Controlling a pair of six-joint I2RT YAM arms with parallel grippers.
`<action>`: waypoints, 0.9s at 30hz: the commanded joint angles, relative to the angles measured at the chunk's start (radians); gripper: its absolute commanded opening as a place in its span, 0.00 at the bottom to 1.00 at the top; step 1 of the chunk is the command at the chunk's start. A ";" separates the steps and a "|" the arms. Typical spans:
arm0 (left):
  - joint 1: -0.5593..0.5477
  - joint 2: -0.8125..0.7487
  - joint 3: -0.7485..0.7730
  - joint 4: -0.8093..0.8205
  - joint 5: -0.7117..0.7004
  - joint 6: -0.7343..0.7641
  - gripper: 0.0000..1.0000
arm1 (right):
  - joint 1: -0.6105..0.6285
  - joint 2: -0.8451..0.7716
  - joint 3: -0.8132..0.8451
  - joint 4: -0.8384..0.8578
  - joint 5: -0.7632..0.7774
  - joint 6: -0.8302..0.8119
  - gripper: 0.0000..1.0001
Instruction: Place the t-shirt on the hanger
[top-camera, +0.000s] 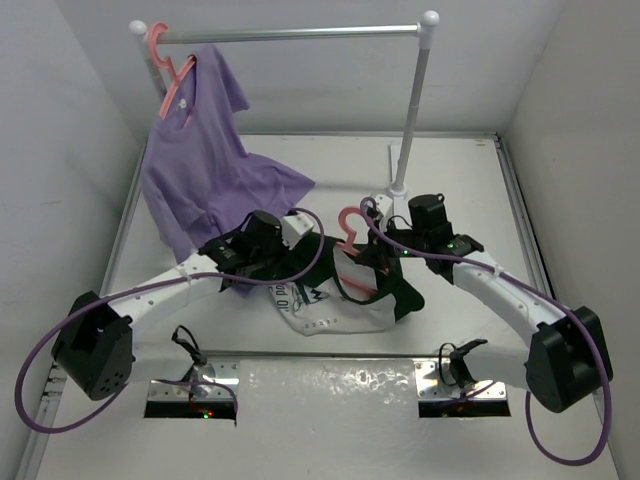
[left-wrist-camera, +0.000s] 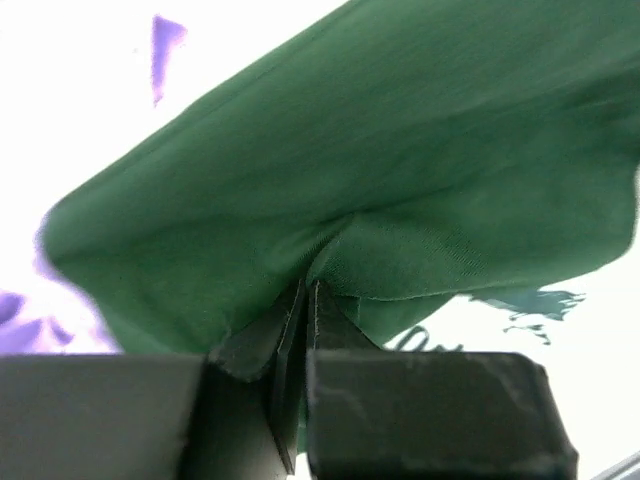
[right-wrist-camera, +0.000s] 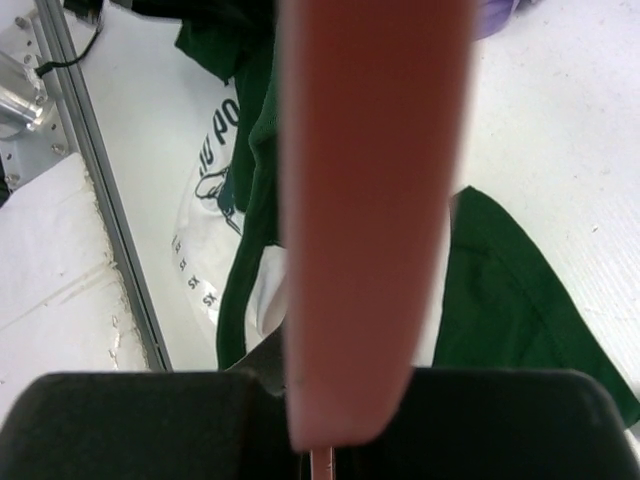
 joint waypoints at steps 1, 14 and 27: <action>0.064 -0.061 -0.012 0.039 -0.054 0.051 0.00 | -0.009 -0.016 0.050 -0.014 -0.019 -0.029 0.00; 0.293 -0.162 0.019 0.006 0.007 0.194 0.00 | -0.136 -0.059 0.174 -0.269 -0.080 -0.181 0.00; 0.388 -0.209 0.149 -0.027 0.584 0.305 0.49 | -0.136 -0.090 0.363 -0.479 -0.090 -0.261 0.00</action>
